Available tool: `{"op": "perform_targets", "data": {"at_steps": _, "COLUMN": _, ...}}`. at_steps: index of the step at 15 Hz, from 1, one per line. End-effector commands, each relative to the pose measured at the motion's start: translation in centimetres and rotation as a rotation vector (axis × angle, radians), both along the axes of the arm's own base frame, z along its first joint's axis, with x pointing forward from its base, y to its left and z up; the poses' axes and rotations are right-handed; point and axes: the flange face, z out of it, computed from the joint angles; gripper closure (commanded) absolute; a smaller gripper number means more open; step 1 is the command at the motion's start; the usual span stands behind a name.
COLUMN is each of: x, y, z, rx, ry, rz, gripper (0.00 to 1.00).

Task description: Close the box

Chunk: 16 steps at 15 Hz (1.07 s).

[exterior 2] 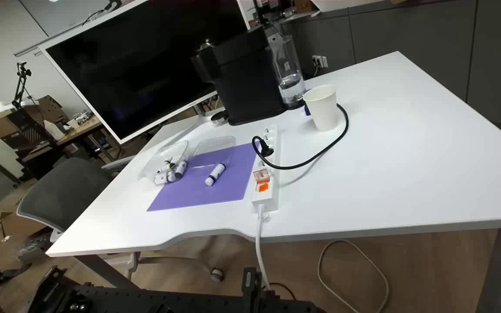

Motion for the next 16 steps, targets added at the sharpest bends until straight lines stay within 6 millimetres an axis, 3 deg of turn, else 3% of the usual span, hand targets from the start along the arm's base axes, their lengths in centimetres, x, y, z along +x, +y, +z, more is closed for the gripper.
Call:
{"op": "perform_targets", "data": {"at_steps": 1, "x": 0.0, "y": 0.0, "z": 0.1, "rx": 0.0, "ry": -0.001, "rz": 0.0, "gripper": 0.0}}
{"op": "perform_targets", "data": {"at_steps": 12, "x": 0.1, "y": 0.1, "z": 0.1, "rx": -0.06, "ry": -0.06, "rz": -0.035, "gripper": 0.0}}
{"op": "perform_targets", "data": {"at_steps": 16, "x": 1.1, "y": -2.5, "z": -0.2, "rx": -0.142, "ry": -0.21, "rz": -0.156, "gripper": 0.0}}
